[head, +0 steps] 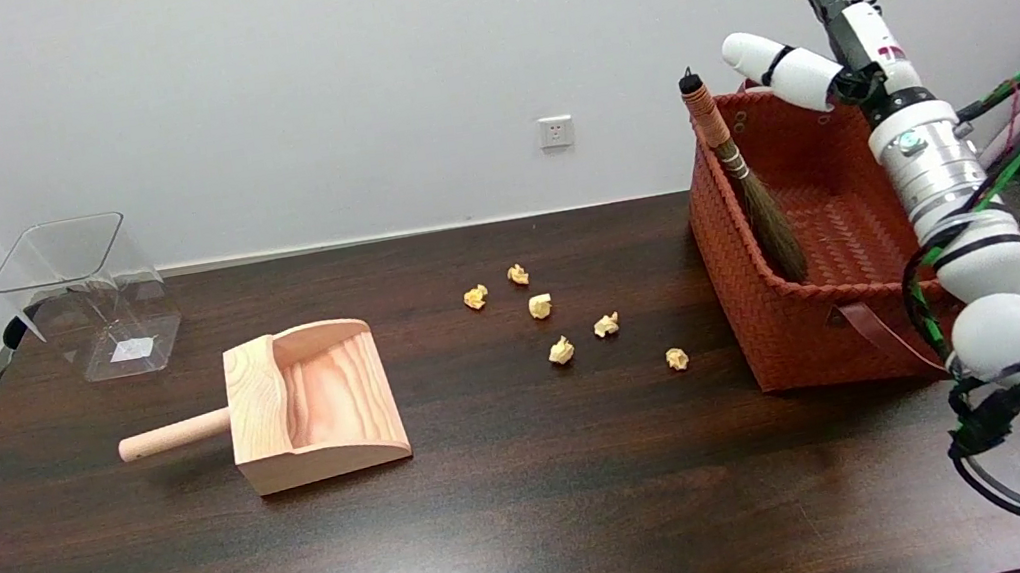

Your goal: Pick up the broom.

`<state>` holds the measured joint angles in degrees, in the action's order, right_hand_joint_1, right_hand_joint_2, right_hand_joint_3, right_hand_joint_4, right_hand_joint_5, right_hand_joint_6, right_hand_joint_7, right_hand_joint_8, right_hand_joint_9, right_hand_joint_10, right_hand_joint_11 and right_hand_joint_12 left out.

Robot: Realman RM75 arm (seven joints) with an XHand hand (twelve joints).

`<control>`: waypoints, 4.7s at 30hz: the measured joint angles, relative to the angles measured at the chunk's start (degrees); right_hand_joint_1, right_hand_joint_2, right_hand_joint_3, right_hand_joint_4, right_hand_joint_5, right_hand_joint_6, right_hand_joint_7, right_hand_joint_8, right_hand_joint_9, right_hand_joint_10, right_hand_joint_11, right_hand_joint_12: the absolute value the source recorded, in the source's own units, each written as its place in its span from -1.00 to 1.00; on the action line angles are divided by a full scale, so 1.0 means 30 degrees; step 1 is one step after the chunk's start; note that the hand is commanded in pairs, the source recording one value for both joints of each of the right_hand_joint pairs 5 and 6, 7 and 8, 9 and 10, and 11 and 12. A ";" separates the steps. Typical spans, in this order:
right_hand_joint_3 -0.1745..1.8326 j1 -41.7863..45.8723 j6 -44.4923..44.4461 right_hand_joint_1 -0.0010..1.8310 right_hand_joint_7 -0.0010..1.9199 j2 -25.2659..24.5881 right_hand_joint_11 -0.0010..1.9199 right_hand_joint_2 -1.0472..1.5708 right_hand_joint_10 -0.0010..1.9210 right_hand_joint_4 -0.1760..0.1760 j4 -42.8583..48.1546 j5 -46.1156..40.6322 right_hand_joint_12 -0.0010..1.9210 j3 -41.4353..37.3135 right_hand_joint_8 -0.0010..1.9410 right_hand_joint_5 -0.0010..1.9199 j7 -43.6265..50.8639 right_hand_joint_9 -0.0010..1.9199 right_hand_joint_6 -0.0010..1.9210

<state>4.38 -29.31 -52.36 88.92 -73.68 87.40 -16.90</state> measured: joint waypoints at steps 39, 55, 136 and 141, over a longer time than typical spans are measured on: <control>-1.00 -0.5150 0.1294 -0.28 -0.99 -0.0256 -1.00 0.55 -1.00 0.00 -0.4945 -0.1445 -1.00 0.4987 -0.99 -1.00 0.1387 -1.00 -1.00; -1.00 -0.6647 0.0678 -0.28 -0.96 -0.0952 -1.00 0.55 -1.00 0.00 -0.7085 -0.1445 -1.00 0.6329 -0.96 -1.00 0.1427 -1.00 -1.00; -0.65 -0.6058 -0.5397 -0.13 1.00 -0.1979 1.00 1.00 1.00 0.00 -0.6690 -0.0957 1.00 0.5373 0.98 1.00 0.1448 1.00 1.00; -0.65 -0.5572 -0.5721 -0.13 1.00 -0.1992 1.00 1.00 1.00 0.00 -0.5445 -0.0557 1.00 0.4733 0.98 1.00 0.1562 1.00 1.00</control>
<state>-12.33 -46.48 -58.33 72.58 -75.35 101.60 -12.22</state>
